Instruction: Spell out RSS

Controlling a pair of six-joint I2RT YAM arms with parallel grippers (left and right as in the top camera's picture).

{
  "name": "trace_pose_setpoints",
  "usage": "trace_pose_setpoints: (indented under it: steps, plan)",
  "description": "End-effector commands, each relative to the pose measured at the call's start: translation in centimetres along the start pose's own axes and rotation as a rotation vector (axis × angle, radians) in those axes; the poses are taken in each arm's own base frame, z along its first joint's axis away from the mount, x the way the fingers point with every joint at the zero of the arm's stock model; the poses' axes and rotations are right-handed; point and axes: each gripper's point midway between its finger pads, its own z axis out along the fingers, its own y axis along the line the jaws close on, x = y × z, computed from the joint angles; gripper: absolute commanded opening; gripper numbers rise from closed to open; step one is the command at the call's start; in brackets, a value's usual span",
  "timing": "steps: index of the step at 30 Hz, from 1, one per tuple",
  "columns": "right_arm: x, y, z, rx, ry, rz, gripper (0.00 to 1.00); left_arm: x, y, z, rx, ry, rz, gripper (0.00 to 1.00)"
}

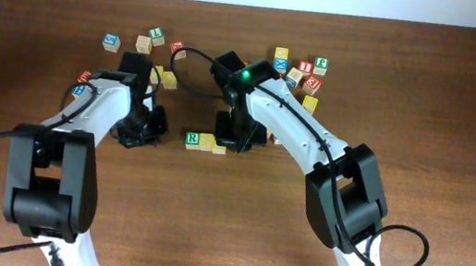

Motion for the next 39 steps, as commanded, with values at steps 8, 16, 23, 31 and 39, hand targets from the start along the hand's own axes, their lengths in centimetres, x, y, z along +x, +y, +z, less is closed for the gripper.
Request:
trace_pose_setpoints:
  steps: [8,16,23,31,39]
  plan:
    - [0.0,-1.3,2.5,0.023,0.005,0.004,0.04,0.3,-2.3,0.9,0.054,0.01,0.03,0.0]
    - [-0.9,-0.9,2.5,-0.021,-0.017,0.011,0.04,0.8,-2.7,2.9,0.086,0.064,0.023,0.0]
    - [-0.8,-2.8,2.2,0.001,0.02,0.054,0.04,1.1,-3.0,3.5,0.107,0.084,0.023,0.0]
    - [-1.0,-3.0,2.2,-0.009,0.018,0.063,0.04,1.5,-4.0,3.4,0.17,0.107,0.051,0.0]
    - [-1.5,-1.2,4.3,-0.133,0.007,0.048,0.04,1.5,-4.2,3.3,0.179,0.111,0.052,0.0]
